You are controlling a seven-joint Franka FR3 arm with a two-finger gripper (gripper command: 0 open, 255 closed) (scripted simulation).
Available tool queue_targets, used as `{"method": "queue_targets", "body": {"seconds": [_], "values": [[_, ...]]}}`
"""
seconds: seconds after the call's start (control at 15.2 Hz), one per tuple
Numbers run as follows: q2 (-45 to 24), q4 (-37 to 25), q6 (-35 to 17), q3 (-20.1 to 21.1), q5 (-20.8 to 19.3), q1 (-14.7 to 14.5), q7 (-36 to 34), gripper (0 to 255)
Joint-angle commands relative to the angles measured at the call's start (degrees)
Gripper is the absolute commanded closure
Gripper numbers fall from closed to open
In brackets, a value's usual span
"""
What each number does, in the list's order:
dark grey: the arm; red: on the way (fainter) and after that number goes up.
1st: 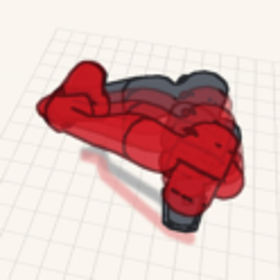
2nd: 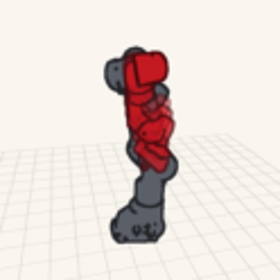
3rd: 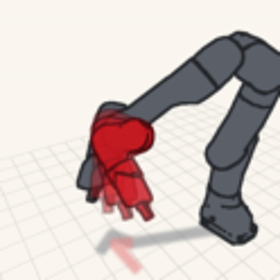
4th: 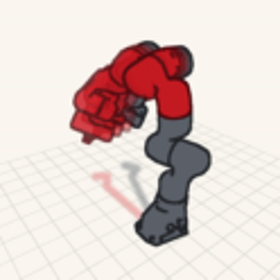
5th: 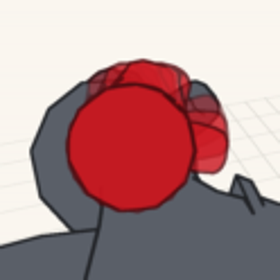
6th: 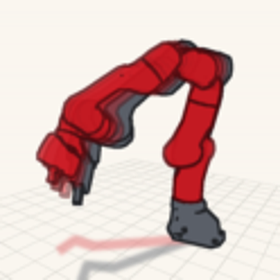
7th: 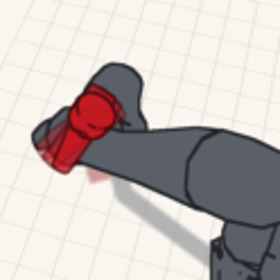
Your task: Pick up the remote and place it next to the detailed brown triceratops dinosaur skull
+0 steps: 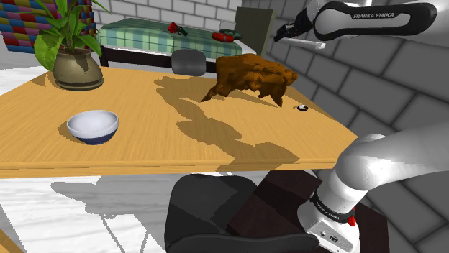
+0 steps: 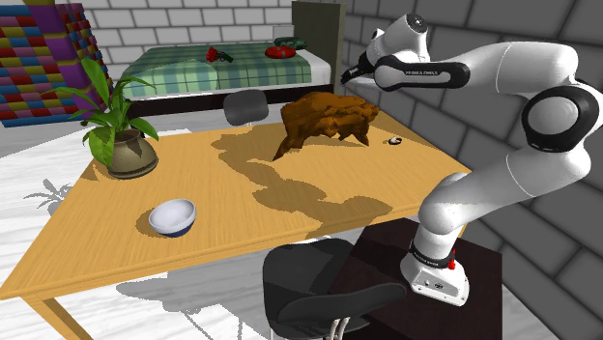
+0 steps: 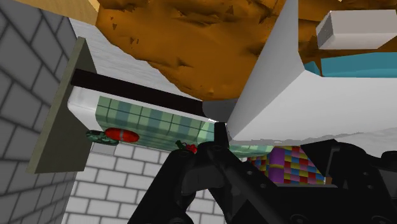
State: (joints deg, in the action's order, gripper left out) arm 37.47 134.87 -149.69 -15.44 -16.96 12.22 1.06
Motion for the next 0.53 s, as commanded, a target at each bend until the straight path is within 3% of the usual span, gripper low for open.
{"method": "queue_targets", "body": {"seconds": [0.0,0.46], "values": [[0.14,-1.52,1.63,0.05,0.32,-0.27,0.32,255],[-0.64,-7.47,6.76,0.37,1.39,-1.17,1.11,255]]}}
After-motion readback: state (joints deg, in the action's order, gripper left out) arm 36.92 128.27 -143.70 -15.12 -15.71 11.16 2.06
